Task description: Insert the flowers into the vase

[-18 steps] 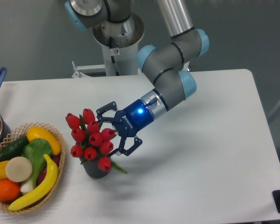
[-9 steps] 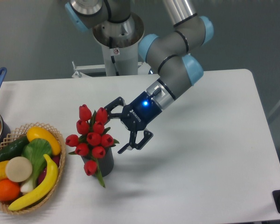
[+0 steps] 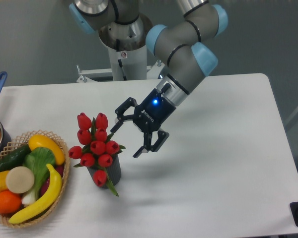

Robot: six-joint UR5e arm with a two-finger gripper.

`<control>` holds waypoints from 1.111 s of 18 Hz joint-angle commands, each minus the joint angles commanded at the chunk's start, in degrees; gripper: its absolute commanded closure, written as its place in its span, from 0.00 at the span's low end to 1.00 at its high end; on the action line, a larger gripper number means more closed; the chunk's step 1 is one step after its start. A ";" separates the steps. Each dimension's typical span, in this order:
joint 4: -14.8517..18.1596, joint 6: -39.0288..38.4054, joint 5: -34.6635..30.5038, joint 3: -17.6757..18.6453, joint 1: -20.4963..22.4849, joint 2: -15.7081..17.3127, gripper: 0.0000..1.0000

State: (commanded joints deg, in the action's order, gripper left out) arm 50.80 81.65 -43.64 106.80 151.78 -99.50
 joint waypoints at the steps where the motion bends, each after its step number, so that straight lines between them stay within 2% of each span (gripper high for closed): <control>1: 0.00 0.09 -4.56 -0.36 0.79 0.79 0.00; 3: -0.09 0.27 -9.95 -1.76 2.63 1.06 0.00; 5: 0.09 0.18 -11.54 -4.04 3.87 1.32 0.00; 8: 0.62 0.44 -18.91 -5.89 5.54 2.99 0.00; 10: 2.19 1.32 -23.14 -6.95 5.98 4.57 0.00; 13: 8.85 7.28 -24.29 -9.14 6.42 6.16 0.00; 16: 15.89 13.35 -29.29 -10.64 7.91 8.00 0.00; 18: 19.50 16.69 -31.41 -11.61 8.09 8.97 0.00; 20: 21.70 17.06 -33.25 -12.31 8.09 9.41 0.00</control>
State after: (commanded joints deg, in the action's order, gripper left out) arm 72.50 98.70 -76.89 94.48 159.87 -90.09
